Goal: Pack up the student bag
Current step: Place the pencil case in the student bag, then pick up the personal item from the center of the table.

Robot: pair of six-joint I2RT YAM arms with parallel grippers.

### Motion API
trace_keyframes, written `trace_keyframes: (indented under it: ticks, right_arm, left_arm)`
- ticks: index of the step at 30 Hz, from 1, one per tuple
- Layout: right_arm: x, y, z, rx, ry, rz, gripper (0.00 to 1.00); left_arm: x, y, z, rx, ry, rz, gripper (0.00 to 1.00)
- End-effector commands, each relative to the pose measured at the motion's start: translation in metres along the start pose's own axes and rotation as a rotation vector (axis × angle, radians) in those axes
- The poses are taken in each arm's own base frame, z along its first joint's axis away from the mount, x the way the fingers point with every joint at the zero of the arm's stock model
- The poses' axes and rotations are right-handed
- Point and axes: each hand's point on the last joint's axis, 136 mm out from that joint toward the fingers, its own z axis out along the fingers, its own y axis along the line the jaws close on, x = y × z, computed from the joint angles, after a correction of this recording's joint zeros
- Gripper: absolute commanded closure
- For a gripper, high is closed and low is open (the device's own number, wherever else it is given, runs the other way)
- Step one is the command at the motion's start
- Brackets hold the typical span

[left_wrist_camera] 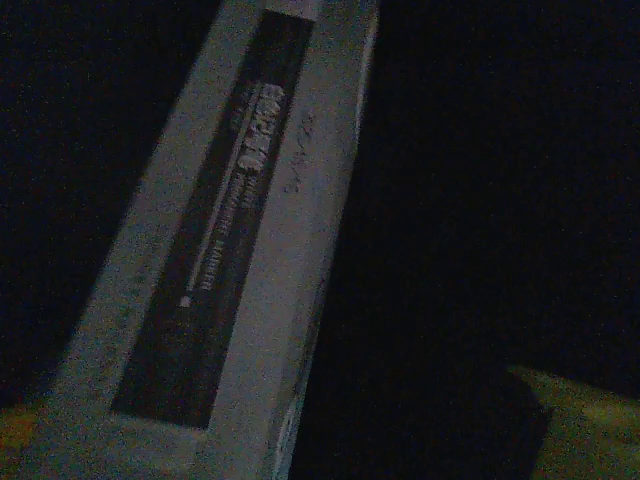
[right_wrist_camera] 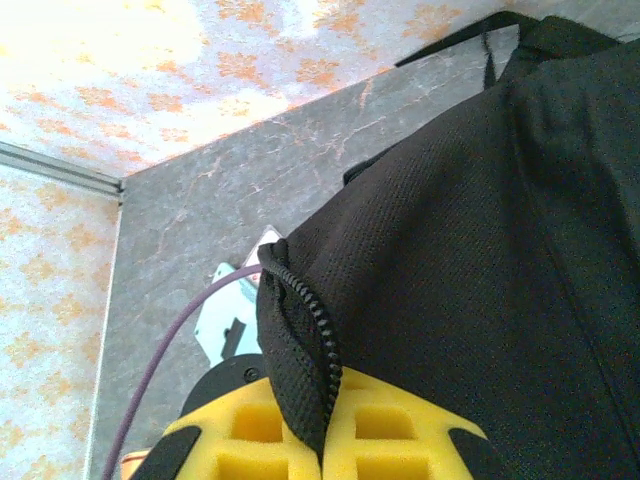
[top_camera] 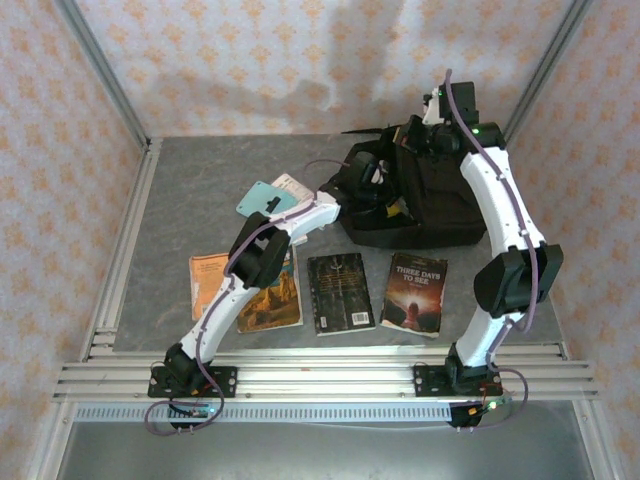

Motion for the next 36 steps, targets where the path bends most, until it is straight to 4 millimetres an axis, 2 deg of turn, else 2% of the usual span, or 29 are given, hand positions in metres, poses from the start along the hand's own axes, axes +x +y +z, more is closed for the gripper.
trace_keyframes:
  ticks: [1, 7, 13, 16, 20, 23, 27, 29, 32, 36]
  right_arm:
    - [-0.026, 0.009, -0.019, 0.017, -0.114, -0.070, 1.00]
    - [-0.022, -0.022, -0.012, 0.159, -0.117, -0.102, 1.00]
    - [-0.015, -0.041, 0.002, 0.212, -0.103, -0.101, 1.00]
    - [-0.007, -0.043, 0.011, 0.204, -0.081, -0.092, 1.00]
    - [0.004, -0.040, 0.021, 0.188, -0.060, -0.106, 1.00]
    - [0.015, -0.037, 0.026, 0.186, -0.045, -0.121, 1.00]
    - [0.027, -0.038, 0.031, 0.215, -0.034, -0.125, 1.00]
    - [0.030, -0.040, 0.030, 0.218, -0.049, -0.108, 1.00]
    - [0.030, -0.043, 0.026, 0.231, -0.078, -0.079, 1.00]
    - [0.030, -0.048, 0.024, 0.248, -0.105, -0.006, 1.00]
  left_arm:
    - [-0.011, -0.056, -0.057, 0.004, -0.069, 0.135, 0.11]
    - [-0.012, -0.043, -0.118, -0.111, -0.113, 0.196, 0.12]
    - [-0.001, -0.036, -0.162, -0.216, -0.117, 0.245, 0.14]
    - [0.004, -0.031, -0.190, -0.297, -0.156, 0.265, 0.16]
    - [0.009, -0.026, -0.249, -0.385, -0.319, 0.271, 0.16]
    - [0.021, -0.021, -0.283, -0.451, -0.363, 0.307, 0.16]
    - [0.030, 0.009, -0.325, -0.620, -0.404, 0.300, 0.13]
    - [0.029, 0.032, -0.341, -0.726, -0.414, 0.259, 0.13]
    - [0.026, 0.064, -0.350, -0.839, -0.385, 0.170, 0.12]
    - [0.023, 0.081, -0.332, -0.858, -0.324, 0.110, 0.10]
